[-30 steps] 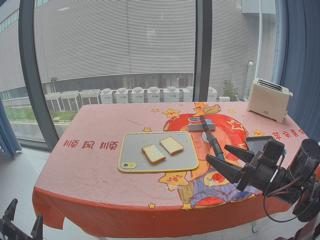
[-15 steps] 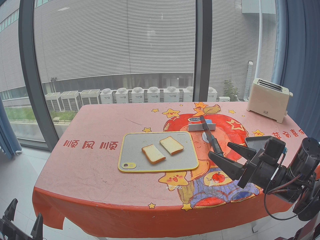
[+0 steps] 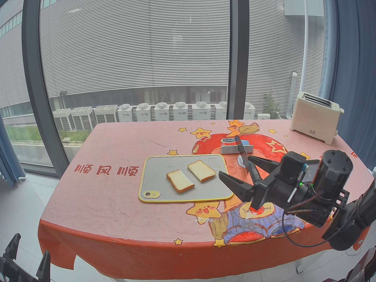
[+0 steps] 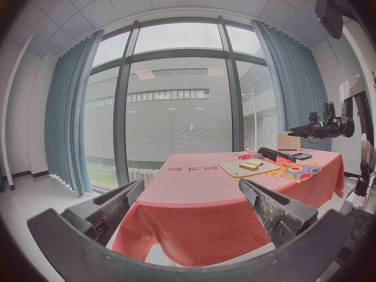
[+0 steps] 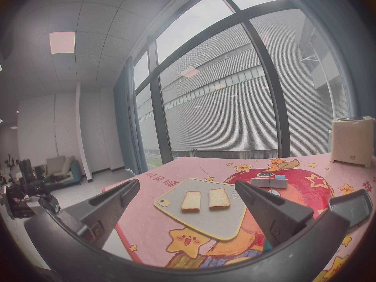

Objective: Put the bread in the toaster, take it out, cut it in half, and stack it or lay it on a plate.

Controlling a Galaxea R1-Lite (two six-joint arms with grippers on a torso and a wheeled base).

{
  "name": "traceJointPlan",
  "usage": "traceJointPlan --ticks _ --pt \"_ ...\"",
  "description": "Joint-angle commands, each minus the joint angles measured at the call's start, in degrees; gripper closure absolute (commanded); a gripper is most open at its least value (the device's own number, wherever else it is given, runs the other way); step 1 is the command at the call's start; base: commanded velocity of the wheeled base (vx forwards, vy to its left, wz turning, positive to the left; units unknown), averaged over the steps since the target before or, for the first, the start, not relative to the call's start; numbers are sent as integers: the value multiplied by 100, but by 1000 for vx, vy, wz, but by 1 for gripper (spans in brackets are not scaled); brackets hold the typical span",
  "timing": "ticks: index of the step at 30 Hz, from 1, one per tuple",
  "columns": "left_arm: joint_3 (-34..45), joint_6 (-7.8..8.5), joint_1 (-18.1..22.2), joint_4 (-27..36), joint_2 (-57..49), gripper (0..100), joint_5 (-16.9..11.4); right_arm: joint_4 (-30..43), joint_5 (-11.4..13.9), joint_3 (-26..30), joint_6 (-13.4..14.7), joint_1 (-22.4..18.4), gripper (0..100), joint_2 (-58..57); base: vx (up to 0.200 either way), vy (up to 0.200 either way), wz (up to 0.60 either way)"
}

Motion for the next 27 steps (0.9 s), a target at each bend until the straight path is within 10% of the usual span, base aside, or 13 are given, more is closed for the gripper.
traceJointPlan --ticks 1,11,27 --pt "84 1 -2 -1 -22 0 1 1048 2 -1115 -267 -111 0 571 0 0 0" --pt "84 1 -2 -1 -22 0 1 4344 2 -4007 -275 -322 0 1160 0 0 0" --pt "84 1 -2 -1 -22 0 1 6295 -262 -5747 -284 -296 0 1959 0 0 0"
